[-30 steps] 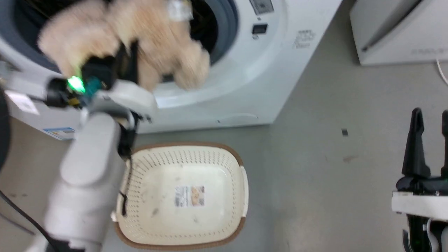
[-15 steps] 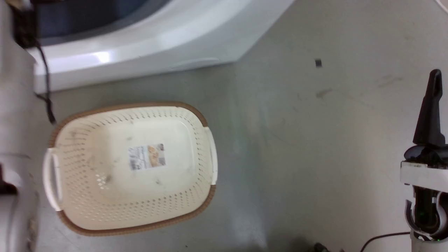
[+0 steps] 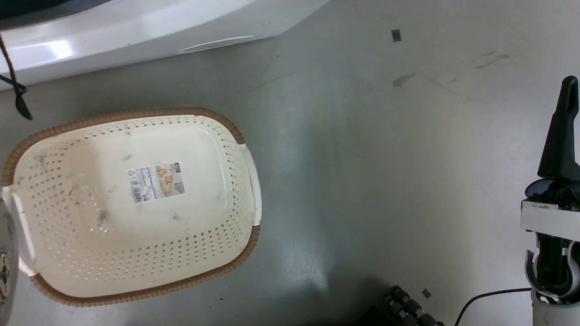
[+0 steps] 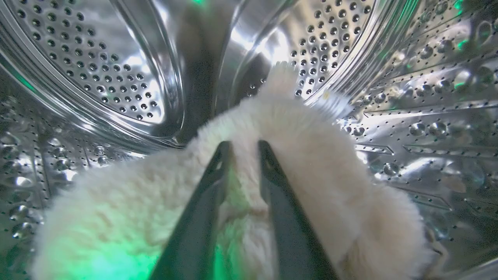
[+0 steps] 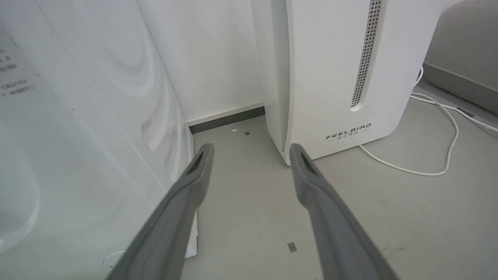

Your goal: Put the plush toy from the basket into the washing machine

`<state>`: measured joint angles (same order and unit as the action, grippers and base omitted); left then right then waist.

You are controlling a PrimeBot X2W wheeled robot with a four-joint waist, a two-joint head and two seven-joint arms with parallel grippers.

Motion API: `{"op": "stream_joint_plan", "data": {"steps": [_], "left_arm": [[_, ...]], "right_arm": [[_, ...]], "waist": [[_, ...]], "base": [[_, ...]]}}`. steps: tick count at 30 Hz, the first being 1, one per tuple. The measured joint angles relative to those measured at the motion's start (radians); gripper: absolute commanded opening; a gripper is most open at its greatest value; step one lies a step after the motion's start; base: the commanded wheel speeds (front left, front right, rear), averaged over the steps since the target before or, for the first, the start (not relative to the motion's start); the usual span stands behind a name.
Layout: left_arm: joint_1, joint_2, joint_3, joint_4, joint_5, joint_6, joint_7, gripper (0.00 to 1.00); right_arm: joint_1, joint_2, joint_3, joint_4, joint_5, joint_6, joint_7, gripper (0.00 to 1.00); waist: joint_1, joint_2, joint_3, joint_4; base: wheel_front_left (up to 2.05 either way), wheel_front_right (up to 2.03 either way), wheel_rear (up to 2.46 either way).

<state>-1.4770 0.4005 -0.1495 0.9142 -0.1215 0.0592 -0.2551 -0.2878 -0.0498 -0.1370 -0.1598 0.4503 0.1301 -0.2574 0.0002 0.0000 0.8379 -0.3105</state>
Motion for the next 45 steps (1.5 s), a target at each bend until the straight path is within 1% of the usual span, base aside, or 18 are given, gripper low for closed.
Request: {"op": "stream_joint_plan", "data": {"steps": [5,8,10,11,15,16,18,26,29,35,36,41,45], "left_arm": [[0.018,-0.012,0.004,-0.008,-0.002,0.010,-0.001,1.00],[0.080,-0.030,0.010,-0.024,-0.006,0.014,-0.001,1.00],[0.147,-0.049,0.025,-0.046,-0.014,0.042,-0.001,1.00],[0.180,-0.054,0.026,-0.056,-0.013,0.045,-0.002,1.00],[0.330,-0.091,0.034,-0.117,-0.016,0.045,-0.001,1.00],[0.368,-0.104,0.033,-0.140,-0.014,0.045,-0.001,1.00],[0.441,-0.130,0.044,-0.199,-0.016,0.060,-0.001,1.00],[0.725,-0.209,0.071,-0.391,-0.003,0.069,-0.001,1.00],[0.827,-0.239,0.081,-0.451,0.000,0.066,-0.001,1.00],[1.034,-0.293,0.090,-0.539,0.009,0.029,-0.001,1.00],[1.098,-0.302,0.090,-0.562,0.019,0.018,-0.001,1.00],[1.261,-0.308,0.094,-0.611,0.048,0.008,-0.001,1.00],[1.342,-0.315,0.091,-0.642,0.067,-0.002,-0.001,1.00]], "right_arm": [[-0.004,0.000,-0.002,0.007,-0.002,0.000,0.000,1.00],[-0.004,0.000,-0.013,0.021,-0.013,0.000,0.000,1.00],[-0.002,0.000,-0.022,0.030,-0.023,0.000,0.000,1.00],[0.000,0.000,-0.023,0.034,-0.031,0.000,0.000,1.00],[0.022,0.000,-0.020,0.047,-0.067,0.000,0.000,1.00],[0.031,0.000,-0.021,0.049,-0.076,0.000,0.000,1.00],[0.048,0.000,-0.019,0.052,-0.096,0.000,0.000,1.00],[0.110,0.000,0.002,0.059,-0.180,0.000,0.000,1.00],[0.135,0.000,0.001,0.064,-0.191,0.000,0.000,1.00],[0.234,0.000,0.006,0.068,-0.228,0.000,0.000,1.00],[0.270,0.000,0.017,0.075,-0.233,0.000,0.000,1.00],[0.341,0.000,0.038,0.082,-0.241,0.000,0.000,1.00],[0.371,0.000,0.042,0.083,-0.240,0.000,0.000,1.00]], "waist": [[-0.0001,0.0000,-0.025,0.020],[-0.0001,0.0000,-0.059,0.032],[-0.0001,0.0000,-0.087,0.042],[-0.0001,0.0000,-0.103,0.048],[-0.0002,0.0000,-0.175,0.074],[-0.0002,0.0000,-0.195,0.082],[-0.0002,0.0000,-0.234,0.098],[-0.0003,0.0000,-0.401,0.172],[-0.0003,0.0001,-0.466,0.201],[-0.0004,0.0001,-0.599,0.260],[-0.0004,0.0001,-0.642,0.281],[-0.0005,0.0001,-0.750,0.323],[-0.0006,0.0001,-0.811,0.350]], "base": [[0.00,0.00,0.00],[0.00,0.00,0.00],[0.00,0.00,0.00],[0.00,0.00,0.00],[0.00,0.00,0.00],[0.00,0.00,0.00],[0.00,0.00,0.00],[0.00,0.00,0.00],[0.00,0.00,0.00],[0.00,0.00,0.00],[0.00,0.00,0.00],[0.00,0.00,0.00],[0.00,0.00,0.00]]}}
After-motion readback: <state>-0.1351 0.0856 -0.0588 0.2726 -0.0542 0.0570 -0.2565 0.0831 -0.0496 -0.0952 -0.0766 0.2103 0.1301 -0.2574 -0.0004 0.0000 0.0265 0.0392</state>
